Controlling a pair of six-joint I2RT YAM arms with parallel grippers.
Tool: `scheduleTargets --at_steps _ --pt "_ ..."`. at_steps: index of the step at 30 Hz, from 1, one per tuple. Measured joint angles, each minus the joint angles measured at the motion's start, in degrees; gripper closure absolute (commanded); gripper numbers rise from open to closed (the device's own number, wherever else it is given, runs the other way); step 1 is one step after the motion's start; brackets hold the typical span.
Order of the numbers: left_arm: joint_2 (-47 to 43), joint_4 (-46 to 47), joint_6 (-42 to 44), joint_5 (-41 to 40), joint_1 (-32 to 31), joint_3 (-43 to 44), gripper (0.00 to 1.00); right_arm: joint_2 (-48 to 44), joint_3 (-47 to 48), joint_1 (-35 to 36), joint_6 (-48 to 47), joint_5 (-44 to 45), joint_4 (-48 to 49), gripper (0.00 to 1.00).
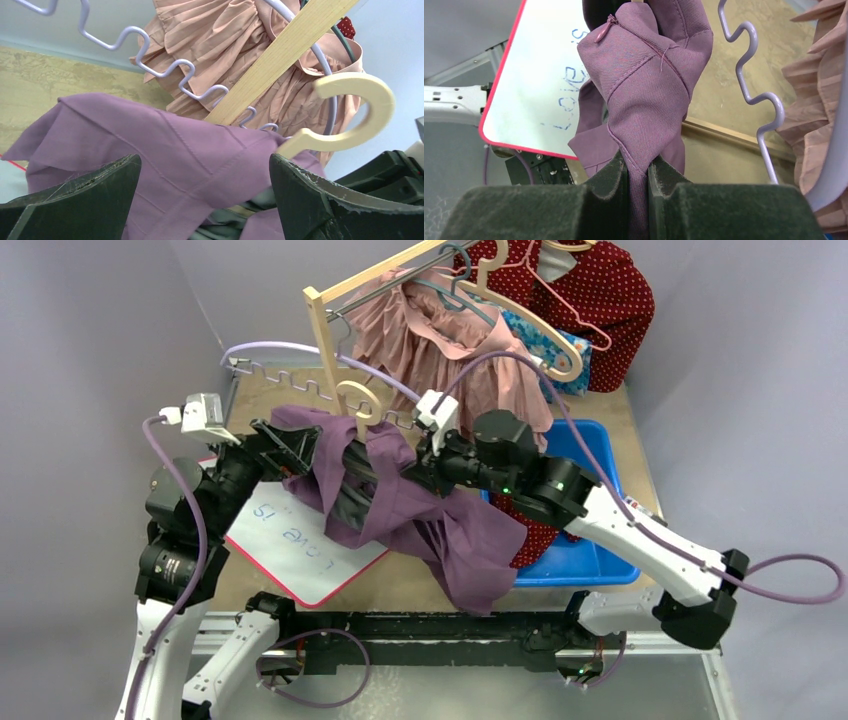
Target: Remove the skirt from the hanger
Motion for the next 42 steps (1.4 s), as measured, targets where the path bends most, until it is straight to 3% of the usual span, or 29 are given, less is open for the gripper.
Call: scheduleTargets --at_steps 8,19,30,42 --pt "0.9 1.0 -0.2 2.6 0.0 0.0 0.05 4.7 2.8 2.9 2.9 6.7 -1.6 1.0" --pt "5.0 14.9 -7.5 17.4 0.0 -1.7 0.11 7.7 3.0 4.7 5.9 6.7 0.6 1.0" --pt "7.4 15.8 -7.4 19.4 0.0 -1.6 0.28 14.3 7.9 7.4 6.2 8.1 0.3 1.0" --pt "8.1 13.7 -6.1 16.3 0.0 -1.6 0.59 15.7 10.0 9.0 5.8 10.8 -1.6 1.0"
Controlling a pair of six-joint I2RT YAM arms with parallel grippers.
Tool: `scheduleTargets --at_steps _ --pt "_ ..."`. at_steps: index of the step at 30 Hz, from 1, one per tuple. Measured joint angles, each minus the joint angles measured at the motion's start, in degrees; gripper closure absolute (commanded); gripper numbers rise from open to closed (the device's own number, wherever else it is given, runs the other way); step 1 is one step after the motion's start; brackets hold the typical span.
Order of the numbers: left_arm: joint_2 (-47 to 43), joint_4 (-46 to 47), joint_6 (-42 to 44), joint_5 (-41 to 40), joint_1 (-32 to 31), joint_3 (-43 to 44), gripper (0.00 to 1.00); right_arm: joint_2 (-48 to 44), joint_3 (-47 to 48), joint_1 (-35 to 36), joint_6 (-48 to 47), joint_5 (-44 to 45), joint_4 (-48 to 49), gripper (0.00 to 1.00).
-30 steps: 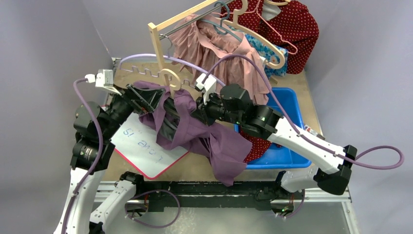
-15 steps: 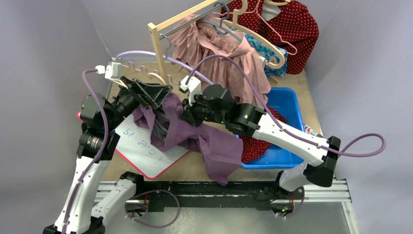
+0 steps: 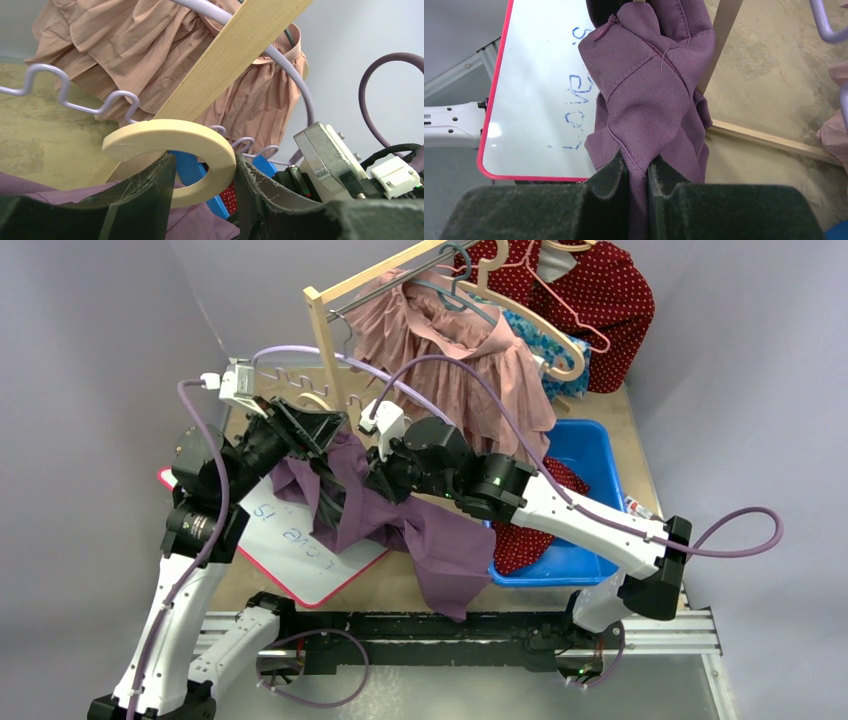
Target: Remove the skirt from the hanger
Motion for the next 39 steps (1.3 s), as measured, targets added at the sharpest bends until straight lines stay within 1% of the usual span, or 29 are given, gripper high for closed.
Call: scheduleTargets --at_steps 1,2,4,5,8,12,14,17,19,20,24,28,34,38,39 --pt "0.1 0.0 0.1 -0.1 0.0 0.0 0.64 0.1 0.2 0.0 0.0 0.2 -0.1 1.0" --pt "0.2 0.0 0.1 -0.2 0.0 0.0 0.76 0.2 0.4 0.1 0.0 0.3 -0.2 1.0" --pt "0.4 0.1 0.1 0.0 -0.1 0.1 0.92 0.5 0.6 0.2 0.0 0.3 -0.4 1.0" --pt "0.3 0.2 0.8 -0.2 -0.1 0.2 1.0 0.7 0.6 0.2 0.0 0.3 -0.6 0.98" --pt "0.2 -0.4 2.5 -0.8 -0.1 0.2 1.0 1.0 0.6 0.2 0.2 0.3 -0.3 0.86" --pt "-0.3 -1.2 3.5 -2.1 -0.1 0.2 1.0 0.9 0.6 0.3 1.0 0.5 0.7 0.62" --pt "-0.4 -1.7 3.5 -3.3 -0.1 0.2 1.0 0.4 0.6 0.3 1.7 0.9 1.8 0.52" --pt "-0.4 -2.8 3.5 -4.2 -0.1 0.2 1.0 -1.9 0.0 0.3 2.6 1.4 2.7 0.36" --pt "-0.4 -3.2 3.5 -4.7 -0.1 0.2 1.0 -4.6 -1.2 0.3 3.1 1.4 2.7 0.27" --pt "-0.4 -3.3 3.5 -5.0 -0.1 0.2 1.0 -5.7 -1.7 0.2 3.2 1.4 2.6 0.24" --pt "-0.9 -3.8 3.5 -6.1 -0.1 0.2 1.0 -11.2 -4.9 0.3 4.3 0.0 2.3 0.19" --pt "-1.6 -3.9 3.5 -7.1 -0.1 0.2 1.0 -16.1 -11.1 0.3 5.6 -1.2 1.9 0.18" --pt "-2.7 -3.9 3.5 -8.2 -0.1 0.2 1.0 -21.8 -21.3 0.5 9.4 -1.1 -0.2 0.27" --pt "-3.2 -4.3 3.5 -8.8 -0.1 0.2 1.0 -24.3 -24.8 0.5 11.9 -1.2 -0.4 0.31" --pt "-3.2 -4.3 3.5 -8.9 -0.1 0.2 1.0 -24.9 -25.5 0.5 12.4 -1.2 -0.4 0.34"
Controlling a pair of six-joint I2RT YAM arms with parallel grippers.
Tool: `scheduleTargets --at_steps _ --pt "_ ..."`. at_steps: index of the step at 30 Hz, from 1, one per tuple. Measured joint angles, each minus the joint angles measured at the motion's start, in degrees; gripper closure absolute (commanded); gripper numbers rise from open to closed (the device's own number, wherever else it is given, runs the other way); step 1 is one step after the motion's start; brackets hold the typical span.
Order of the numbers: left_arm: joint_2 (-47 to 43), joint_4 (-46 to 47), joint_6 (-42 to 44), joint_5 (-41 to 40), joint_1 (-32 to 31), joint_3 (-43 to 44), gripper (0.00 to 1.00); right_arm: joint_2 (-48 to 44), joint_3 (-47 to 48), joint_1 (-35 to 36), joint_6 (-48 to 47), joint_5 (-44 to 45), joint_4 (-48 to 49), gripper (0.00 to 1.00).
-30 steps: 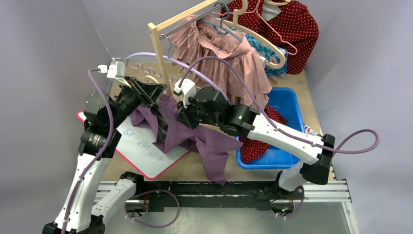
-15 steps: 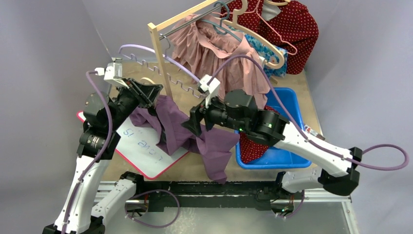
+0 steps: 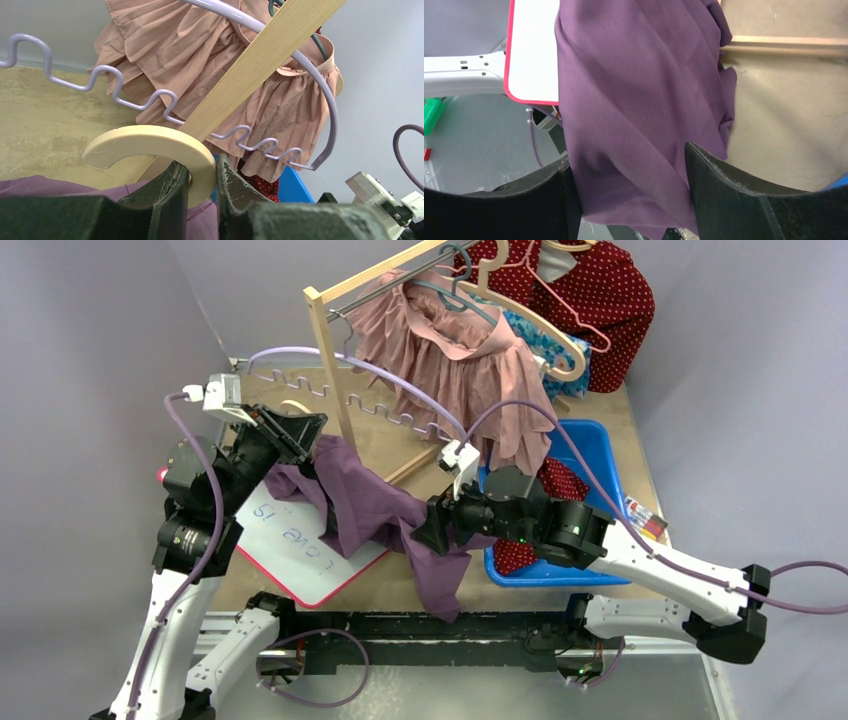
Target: Remove the skirt from the hanger
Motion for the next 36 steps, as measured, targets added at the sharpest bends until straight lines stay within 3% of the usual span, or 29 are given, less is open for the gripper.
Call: scheduleTargets --at_steps 8,13,18,36 --pt "-0.2 -0.5 0.0 -0.8 0.0 0.0 1.0 -3.7 -3.7 0.0 2.8 0.1 0.4 0.56" --pt "-0.5 -1.0 0.0 -1.6 0.0 0.0 1.0 -4.4 -3.8 0.0 3.1 0.6 0.8 0.82" --pt "-1.0 -1.6 0.1 -2.5 0.0 0.0 1.0 -6.3 -3.9 0.0 3.2 2.9 0.8 0.99" --pt "-5.3 -3.5 0.2 -6.1 -0.3 0.8 1.0 -21.6 -7.5 0.1 7.8 13.9 0.0 1.0"
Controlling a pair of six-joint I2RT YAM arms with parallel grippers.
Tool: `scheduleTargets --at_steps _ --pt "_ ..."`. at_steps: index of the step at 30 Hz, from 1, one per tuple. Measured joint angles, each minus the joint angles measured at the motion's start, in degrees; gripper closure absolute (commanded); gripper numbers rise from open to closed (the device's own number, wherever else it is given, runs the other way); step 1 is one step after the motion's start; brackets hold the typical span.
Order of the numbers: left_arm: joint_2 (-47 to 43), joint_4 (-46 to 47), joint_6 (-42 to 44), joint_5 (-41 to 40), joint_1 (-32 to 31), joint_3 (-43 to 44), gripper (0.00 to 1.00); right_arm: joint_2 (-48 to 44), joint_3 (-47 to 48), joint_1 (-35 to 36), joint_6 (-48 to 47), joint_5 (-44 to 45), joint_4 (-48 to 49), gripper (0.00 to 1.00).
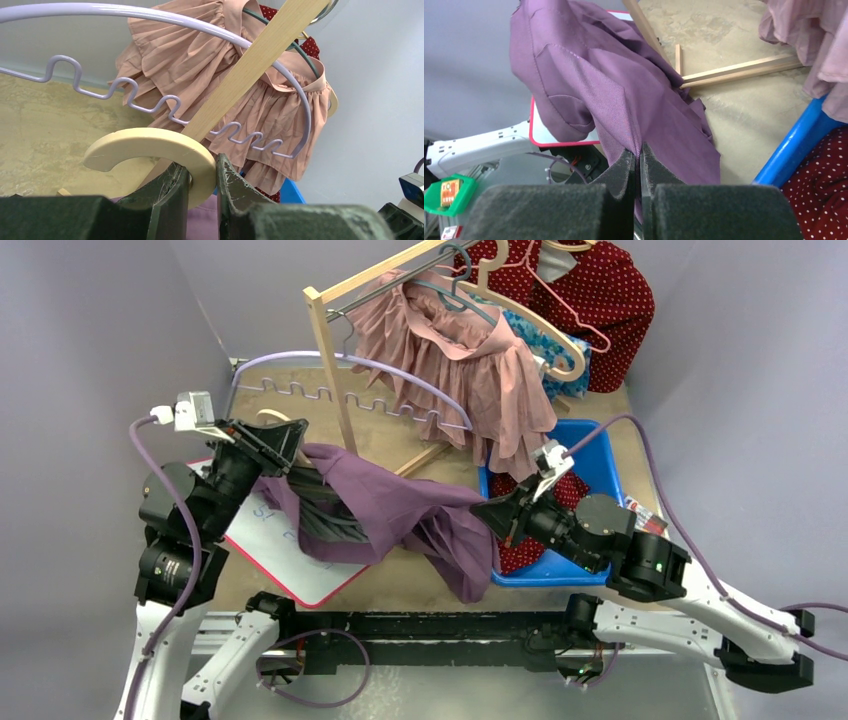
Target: Remove the skirt from the hanger
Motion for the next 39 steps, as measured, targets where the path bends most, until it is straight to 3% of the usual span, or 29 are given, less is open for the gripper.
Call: scheduleTargets --at_steps 16,33,39 --pt "0.0 -6.3 3.1 -2.4 -0.1 12.0 1.0 -9.3 -3.8 0.3 8.0 9.0 -1.0 1.0" --pt "-2.1 -7.9 2.3 -10.1 -0.4 12.1 1.0 -14.6 -3.9 0.4 22.1 20.8 -13.5 1.0" --pt "-2.1 -5.1 0.3 -9.4 -0.3 10.8 1.0 -14.6 -5.0 0.4 18.8 20.1 -10.4 1.0"
